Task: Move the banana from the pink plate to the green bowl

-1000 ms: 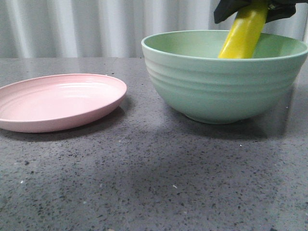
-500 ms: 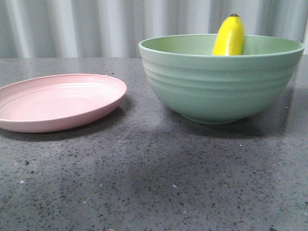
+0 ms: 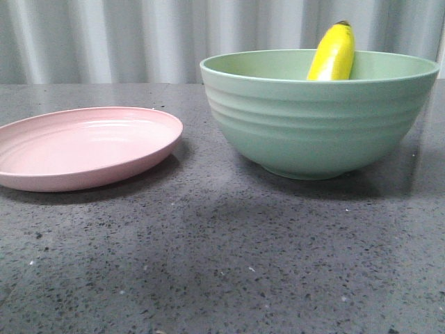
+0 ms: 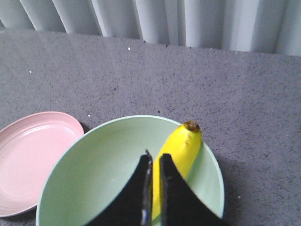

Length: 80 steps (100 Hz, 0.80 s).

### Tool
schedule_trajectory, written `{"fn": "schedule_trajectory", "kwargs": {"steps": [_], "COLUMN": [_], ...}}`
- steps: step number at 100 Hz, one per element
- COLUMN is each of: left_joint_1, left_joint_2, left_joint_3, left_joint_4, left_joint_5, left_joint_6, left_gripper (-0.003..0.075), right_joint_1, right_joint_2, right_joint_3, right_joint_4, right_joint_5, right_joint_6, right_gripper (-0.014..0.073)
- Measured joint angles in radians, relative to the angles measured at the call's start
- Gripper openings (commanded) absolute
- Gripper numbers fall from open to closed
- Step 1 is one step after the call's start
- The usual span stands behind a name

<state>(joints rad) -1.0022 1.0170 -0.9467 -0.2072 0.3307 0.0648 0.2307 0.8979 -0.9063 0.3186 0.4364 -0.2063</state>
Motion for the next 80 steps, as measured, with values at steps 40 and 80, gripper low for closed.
{"fn": "schedule_trajectory", "kwargs": {"steps": [40,80], "left_joint_1": [0.000,0.000], "left_joint_2": [-0.313,-0.544], "left_joint_3": [0.382,0.724], "left_joint_4": [0.055,0.078], "left_joint_5": [-0.282,-0.420], "left_joint_6": [0.000,0.000], "left_gripper": [-0.0020,-0.0020], "right_joint_1": [0.000,0.000], "right_joint_2": [-0.345,-0.574], "right_joint_3": [0.370,0.699], "right_joint_4": [0.000,0.000], "right_joint_5": [-0.282,-0.454], "right_joint_6": [-0.032,-0.033], "right_gripper": [-0.0065,-0.0065]}}
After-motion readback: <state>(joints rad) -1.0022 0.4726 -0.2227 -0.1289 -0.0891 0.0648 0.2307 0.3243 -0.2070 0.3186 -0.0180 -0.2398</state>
